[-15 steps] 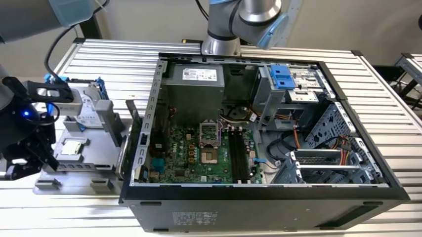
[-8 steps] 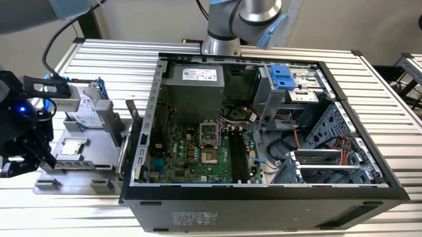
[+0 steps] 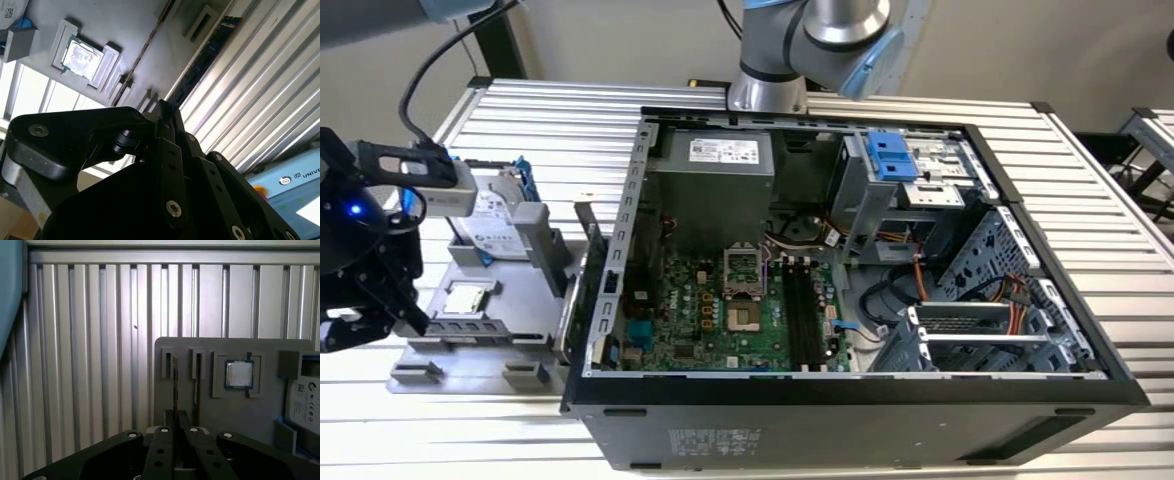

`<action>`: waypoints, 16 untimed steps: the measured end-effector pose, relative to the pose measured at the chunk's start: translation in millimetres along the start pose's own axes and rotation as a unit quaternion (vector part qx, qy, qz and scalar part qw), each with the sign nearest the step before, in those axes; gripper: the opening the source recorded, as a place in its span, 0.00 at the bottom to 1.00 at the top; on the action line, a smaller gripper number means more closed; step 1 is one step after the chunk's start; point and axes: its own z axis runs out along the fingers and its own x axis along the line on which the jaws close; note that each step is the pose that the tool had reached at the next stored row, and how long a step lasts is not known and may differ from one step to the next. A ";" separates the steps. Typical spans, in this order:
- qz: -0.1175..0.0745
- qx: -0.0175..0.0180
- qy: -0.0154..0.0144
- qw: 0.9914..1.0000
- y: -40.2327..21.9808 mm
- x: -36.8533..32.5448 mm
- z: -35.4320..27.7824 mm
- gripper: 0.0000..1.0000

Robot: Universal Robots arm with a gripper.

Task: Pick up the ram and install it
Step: 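Pick up the ram and move it above insertion slot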

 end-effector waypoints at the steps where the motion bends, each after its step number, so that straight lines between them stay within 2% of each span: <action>1: 0.000 0.000 0.000 1.000 0.0 0.0 -1.1 0.00; 16: 0.000 0.000 -0.002 1.000 0.4 -0.2 -22.9 0.00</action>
